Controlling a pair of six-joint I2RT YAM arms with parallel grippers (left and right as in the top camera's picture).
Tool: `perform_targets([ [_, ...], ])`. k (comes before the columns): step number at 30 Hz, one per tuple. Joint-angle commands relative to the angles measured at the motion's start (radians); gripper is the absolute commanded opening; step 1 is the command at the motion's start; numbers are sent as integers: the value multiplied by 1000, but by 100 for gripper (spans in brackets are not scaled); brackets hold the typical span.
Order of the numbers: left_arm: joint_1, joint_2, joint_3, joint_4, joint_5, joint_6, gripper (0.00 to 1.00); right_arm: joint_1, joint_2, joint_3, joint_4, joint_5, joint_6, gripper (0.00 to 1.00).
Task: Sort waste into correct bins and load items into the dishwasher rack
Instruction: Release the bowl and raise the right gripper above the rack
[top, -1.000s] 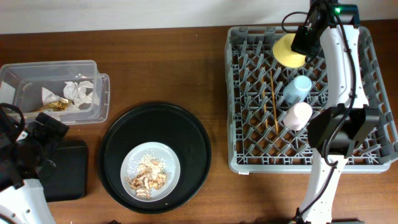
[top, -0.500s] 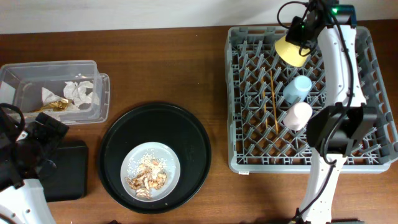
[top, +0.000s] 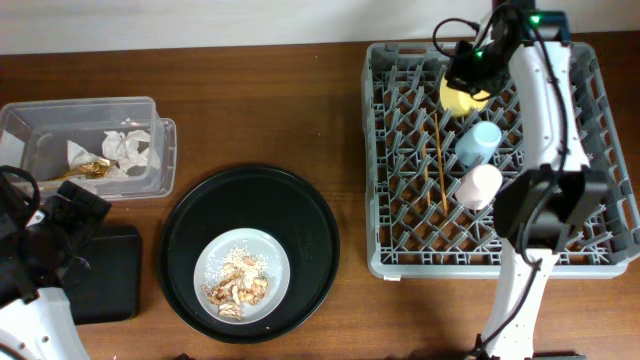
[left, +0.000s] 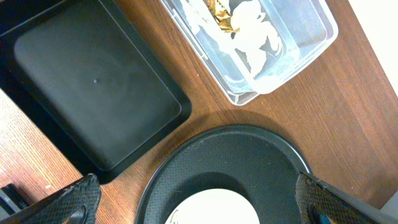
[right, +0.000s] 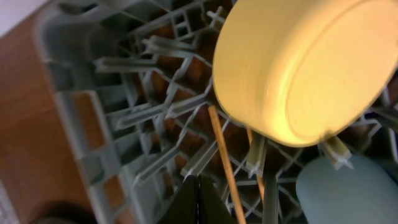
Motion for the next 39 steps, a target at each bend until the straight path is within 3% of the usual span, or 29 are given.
perform_targets([
  [1, 5, 0, 3, 2, -8, -9, 99, 64, -204, 2, -47, -53, -90, 4],
  [3, 5, 0, 3, 2, -7, -9, 99, 142, -277, 2, -124, -54, -95, 5],
  [4, 5, 0, 3, 2, -8, -9, 99, 193, -304, 2, -160, -55, -109, 12],
  [7, 5, 0, 3, 2, -7, -9, 99, 370, -316, 2, -260, -54, -143, 73],
  [9, 5, 0, 3, 2, -7, -9, 99, 484, -299, -6, -294, -53, -143, 96],
  [16, 5, 0, 3, 2, -8, -9, 99, 790, -293, -58, -283, 0, -143, 98],
  [21, 5, 0, 3, 2, -7, -9, 99, 792, -293, -58, -333, 201, -143, 98],
  [25, 5, 0, 3, 2, 12, -9, 99, 786, -293, -58, -349, 193, -142, 98],
  [27, 5, 0, 3, -79, 107, -9, 99, 787, -293, -58, -347, 194, -142, 98],
  [29, 3, 0, 3, -218, 314, 5, 99, 779, -293, -58, -347, 233, -142, 98],
  [31, -49, 0, 1, -303, 450, 194, 99, 742, -293, -58, -347, 236, -139, 98],
  [33, -150, 0, 1, -350, 454, 270, 99, 670, -293, -58, -347, 236, -139, 98],
  [37, -404, 0, -1, -340, 448, 261, 98, 393, -293, -58, -366, 238, -139, 98],
  [39, -520, 0, -7, -290, 424, 246, 89, 274, -293, -58, -377, 239, -139, 98],
])
